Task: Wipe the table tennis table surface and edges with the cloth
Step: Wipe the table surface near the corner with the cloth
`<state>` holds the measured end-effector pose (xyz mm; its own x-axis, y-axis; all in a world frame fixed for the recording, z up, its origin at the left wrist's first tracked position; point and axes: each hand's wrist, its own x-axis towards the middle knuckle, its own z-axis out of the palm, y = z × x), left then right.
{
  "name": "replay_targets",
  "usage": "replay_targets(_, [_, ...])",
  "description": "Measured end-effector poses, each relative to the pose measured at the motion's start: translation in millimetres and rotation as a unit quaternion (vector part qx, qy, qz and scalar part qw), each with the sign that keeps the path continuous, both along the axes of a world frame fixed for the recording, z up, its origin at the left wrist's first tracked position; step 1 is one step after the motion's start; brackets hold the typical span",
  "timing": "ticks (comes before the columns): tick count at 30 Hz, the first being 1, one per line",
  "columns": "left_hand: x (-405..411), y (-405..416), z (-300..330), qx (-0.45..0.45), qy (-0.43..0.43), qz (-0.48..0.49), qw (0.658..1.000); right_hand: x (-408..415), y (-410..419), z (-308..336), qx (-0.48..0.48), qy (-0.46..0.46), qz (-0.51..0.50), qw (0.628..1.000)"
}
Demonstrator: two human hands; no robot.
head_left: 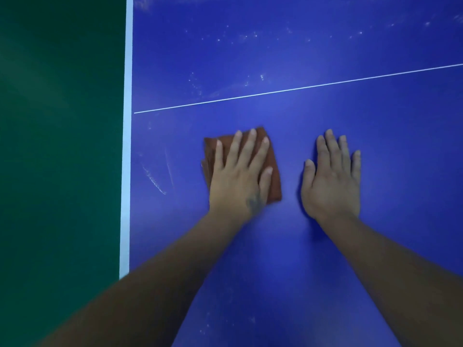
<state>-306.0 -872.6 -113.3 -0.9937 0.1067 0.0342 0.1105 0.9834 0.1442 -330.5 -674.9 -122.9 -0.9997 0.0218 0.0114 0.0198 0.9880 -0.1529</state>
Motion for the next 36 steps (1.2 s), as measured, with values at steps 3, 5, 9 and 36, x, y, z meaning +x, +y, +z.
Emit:
replay_targets(3, [61, 21, 1, 0.018, -0.007, -0.083, 0.996, -1, -1, 2, 0.001, -0.006, 0.000, 1.000])
replay_targets(5, [72, 23, 2, 0.022, -0.016, -0.101, 0.994, 0, -1, 2, -0.001, -0.006, -0.001, 1.000])
replay_targets(9, [13, 8, 7, 0.044, -0.008, -0.059, 0.997, -1, 0, 3, -0.001, -0.008, -0.003, 1.000])
replay_targets(36, [10, 33, 1, 0.067, 0.026, 0.066, 0.995, 39, 23, 27, -0.071, 0.038, 0.075, 0.994])
